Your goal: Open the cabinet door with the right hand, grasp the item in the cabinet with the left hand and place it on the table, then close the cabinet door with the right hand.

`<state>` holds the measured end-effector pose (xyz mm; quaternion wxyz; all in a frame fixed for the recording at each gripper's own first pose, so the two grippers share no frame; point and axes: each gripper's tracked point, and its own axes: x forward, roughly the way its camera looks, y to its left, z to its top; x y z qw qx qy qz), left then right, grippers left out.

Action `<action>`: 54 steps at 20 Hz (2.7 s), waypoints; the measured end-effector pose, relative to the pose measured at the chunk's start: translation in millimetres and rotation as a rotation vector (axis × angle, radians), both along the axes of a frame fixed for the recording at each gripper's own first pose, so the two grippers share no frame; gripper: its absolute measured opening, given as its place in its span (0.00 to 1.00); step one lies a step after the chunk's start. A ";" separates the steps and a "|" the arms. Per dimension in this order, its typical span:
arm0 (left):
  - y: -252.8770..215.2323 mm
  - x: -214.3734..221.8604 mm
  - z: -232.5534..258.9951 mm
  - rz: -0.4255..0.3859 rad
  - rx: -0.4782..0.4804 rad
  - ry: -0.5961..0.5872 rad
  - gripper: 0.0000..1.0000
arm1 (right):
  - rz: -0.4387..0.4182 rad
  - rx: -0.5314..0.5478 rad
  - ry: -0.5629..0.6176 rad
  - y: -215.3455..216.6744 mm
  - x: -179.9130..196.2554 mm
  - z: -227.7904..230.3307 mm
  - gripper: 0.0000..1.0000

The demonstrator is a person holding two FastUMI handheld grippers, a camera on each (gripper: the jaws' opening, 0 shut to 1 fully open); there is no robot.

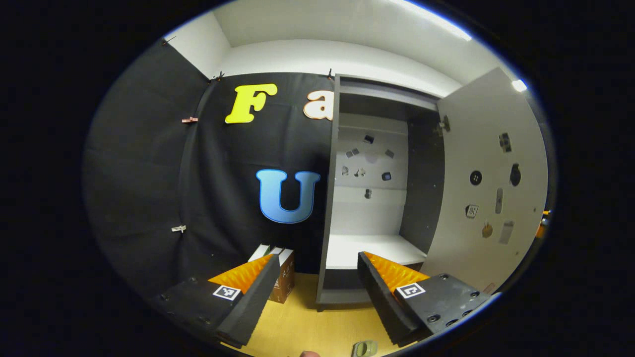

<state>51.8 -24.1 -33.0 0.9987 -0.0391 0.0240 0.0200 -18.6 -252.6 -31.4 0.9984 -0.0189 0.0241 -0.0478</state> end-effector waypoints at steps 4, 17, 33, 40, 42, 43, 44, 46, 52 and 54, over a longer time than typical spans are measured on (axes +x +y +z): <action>21.0 -4.2 0.5 0.025 0.044 0.010 0.98 | -0.026 -0.009 -0.003 -4.6 -0.8 0.7 0.96; 43.0 -13.0 -4.2 -0.009 0.087 0.025 0.97 | -0.019 0.095 0.023 26.7 -8.4 -0.6 0.96; 64.0 -20.7 -8.4 -0.044 0.093 0.033 0.97 | 0.218 0.129 0.062 106.9 -14.1 -1.7 0.96; 63.5 -23.9 -6.8 -0.037 0.099 0.030 0.98 | 0.331 0.134 0.050 106.8 -33.8 4.8 0.98; 61.7 -24.6 -5.2 -0.036 0.100 0.029 0.98 | 0.326 0.146 0.046 88.7 -43.5 8.1 0.98; 59.9 -24.9 -4.4 -0.038 0.097 0.027 0.97 | 0.321 0.141 0.042 79.5 -47.6 8.9 0.98; 57.4 -24.2 -4.6 -0.041 0.095 0.026 0.97 | 0.314 0.132 0.041 70.2 -52.1 9.5 0.98; 53.0 -25.4 -3.7 -0.045 0.096 0.024 0.97 | 0.312 0.124 0.037 58.0 -62.7 10.9 0.98; 45.6 -26.1 -2.5 -0.056 0.104 0.025 0.97 | 0.311 0.103 0.025 49.7 -71.6 13.8 0.98; 43.8 -26.5 -3.0 -0.057 0.107 0.026 0.97 | 0.309 0.107 0.021 47.2 -72.7 14.6 0.98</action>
